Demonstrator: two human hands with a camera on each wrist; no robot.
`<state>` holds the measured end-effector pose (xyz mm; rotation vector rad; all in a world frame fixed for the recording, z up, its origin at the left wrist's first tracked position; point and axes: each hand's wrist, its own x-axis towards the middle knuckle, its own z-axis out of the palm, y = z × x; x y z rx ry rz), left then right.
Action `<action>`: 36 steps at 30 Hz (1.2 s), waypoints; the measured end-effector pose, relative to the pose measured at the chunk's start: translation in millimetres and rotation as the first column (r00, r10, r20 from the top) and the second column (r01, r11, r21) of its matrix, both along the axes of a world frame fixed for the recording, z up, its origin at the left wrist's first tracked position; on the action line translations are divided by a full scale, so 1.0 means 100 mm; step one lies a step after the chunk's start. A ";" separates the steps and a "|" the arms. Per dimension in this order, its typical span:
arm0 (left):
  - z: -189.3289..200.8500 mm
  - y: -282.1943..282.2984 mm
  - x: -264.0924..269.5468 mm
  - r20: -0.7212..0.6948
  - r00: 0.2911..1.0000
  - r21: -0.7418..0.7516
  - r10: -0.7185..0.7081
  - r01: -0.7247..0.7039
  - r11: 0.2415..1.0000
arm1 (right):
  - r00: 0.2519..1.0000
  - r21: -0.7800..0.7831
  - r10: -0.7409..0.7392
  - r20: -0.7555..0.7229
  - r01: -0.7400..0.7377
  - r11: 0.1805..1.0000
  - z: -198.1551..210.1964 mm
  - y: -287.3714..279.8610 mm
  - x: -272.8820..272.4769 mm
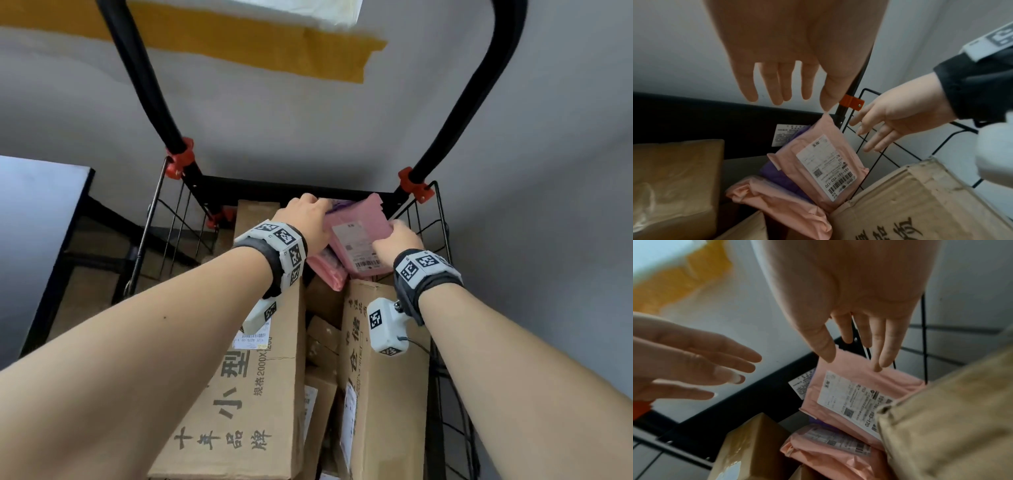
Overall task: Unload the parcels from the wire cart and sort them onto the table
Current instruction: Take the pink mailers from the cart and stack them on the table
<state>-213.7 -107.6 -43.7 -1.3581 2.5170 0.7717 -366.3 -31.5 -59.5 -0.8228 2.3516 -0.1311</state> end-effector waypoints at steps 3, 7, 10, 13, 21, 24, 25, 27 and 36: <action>-0.22 -0.06 -0.16 -0.001 1.000 0.024 0.005 -0.005 1.000 | 1.000 0.007 -0.021 0.011 0.021 1.000 -0.32 -0.16 -0.12; -0.46 -0.07 -0.29 0.017 0.999 0.071 0.042 -0.044 0.997 | 0.995 0.033 -0.069 0.073 0.067 0.997 -0.60 -0.20 -0.24; -0.56 -0.05 -0.32 0.022 0.997 0.104 0.068 -0.070 0.992 | 0.977 0.024 -0.149 0.154 0.147 0.989 -0.72 -0.21 -0.29; -0.60 -0.05 -0.32 -0.001 0.996 0.117 0.089 -0.088 0.989 | 0.965 0.032 -0.131 0.227 0.127 0.991 -0.77 -0.20 -0.27; -0.58 -0.01 -0.30 -0.062 0.997 -0.019 0.042 -0.043 0.999 | 0.973 -0.040 -0.069 0.218 0.080 0.996 -0.55 -0.12 -0.07; -0.54 0.00 -0.27 0.098 0.988 -0.105 -0.117 0.128 0.986 | 0.981 -0.116 0.018 0.194 0.004 0.993 -0.39 -0.11 0.04; -0.54 0.01 -0.26 0.166 0.975 -0.076 -0.151 0.165 0.983 | 0.980 -0.141 0.033 0.197 -0.006 0.990 -0.32 -0.11 0.07; -0.52 0.05 -0.23 0.236 0.959 -0.012 -0.160 0.167 0.986 | 0.970 -0.194 0.057 0.237 -0.010 0.981 -0.19 -0.11 0.12; -0.12 0.14 0.03 0.193 0.981 -0.003 -0.019 0.020 1.000 | 0.965 -0.455 -0.099 0.243 0.203 0.867 0.23 -0.04 0.14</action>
